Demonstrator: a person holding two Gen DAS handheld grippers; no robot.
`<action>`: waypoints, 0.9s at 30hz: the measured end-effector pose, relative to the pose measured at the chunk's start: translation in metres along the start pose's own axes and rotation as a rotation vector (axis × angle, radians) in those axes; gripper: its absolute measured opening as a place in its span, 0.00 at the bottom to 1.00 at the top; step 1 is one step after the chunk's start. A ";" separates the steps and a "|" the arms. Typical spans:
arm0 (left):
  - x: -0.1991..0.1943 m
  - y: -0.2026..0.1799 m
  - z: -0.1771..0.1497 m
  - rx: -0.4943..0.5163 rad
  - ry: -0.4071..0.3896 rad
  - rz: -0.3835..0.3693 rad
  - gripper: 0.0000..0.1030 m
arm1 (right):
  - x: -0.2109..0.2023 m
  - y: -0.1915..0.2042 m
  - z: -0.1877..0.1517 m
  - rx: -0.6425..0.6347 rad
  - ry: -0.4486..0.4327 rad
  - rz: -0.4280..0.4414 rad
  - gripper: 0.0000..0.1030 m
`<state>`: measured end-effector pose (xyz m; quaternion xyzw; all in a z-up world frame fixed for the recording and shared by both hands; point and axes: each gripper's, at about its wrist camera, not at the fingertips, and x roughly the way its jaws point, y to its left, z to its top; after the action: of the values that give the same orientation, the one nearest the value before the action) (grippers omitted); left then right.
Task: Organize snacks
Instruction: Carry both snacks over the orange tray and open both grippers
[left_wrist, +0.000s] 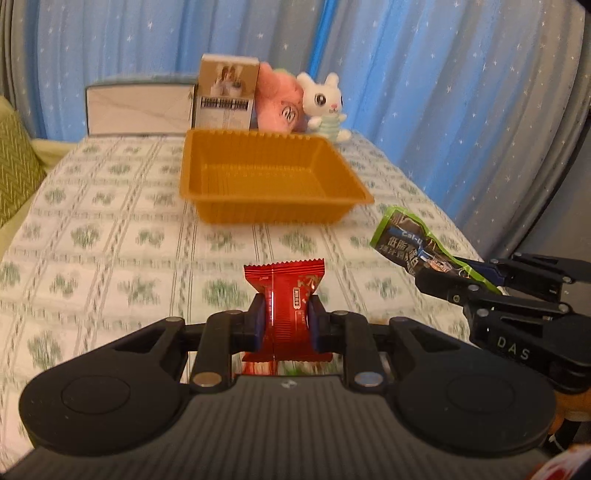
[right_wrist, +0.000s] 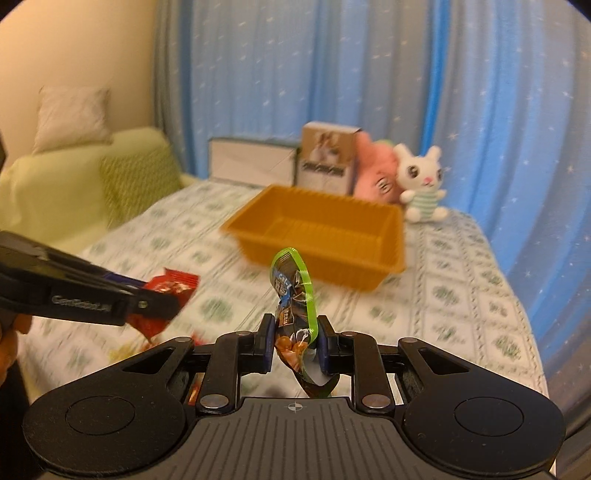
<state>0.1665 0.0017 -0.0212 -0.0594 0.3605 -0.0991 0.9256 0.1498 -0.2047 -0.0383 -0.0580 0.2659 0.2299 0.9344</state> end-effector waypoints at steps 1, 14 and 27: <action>0.003 0.001 0.011 0.009 -0.017 0.002 0.20 | 0.005 -0.007 0.007 0.018 -0.012 -0.010 0.22; 0.084 0.034 0.114 0.071 -0.147 0.033 0.20 | 0.105 -0.062 0.079 0.251 -0.083 -0.024 0.23; 0.173 0.071 0.123 0.029 -0.115 0.018 0.20 | 0.198 -0.091 0.093 0.357 -0.010 0.016 0.23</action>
<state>0.3844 0.0365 -0.0573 -0.0482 0.3060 -0.0923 0.9463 0.3849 -0.1846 -0.0637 0.1122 0.2982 0.1867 0.9293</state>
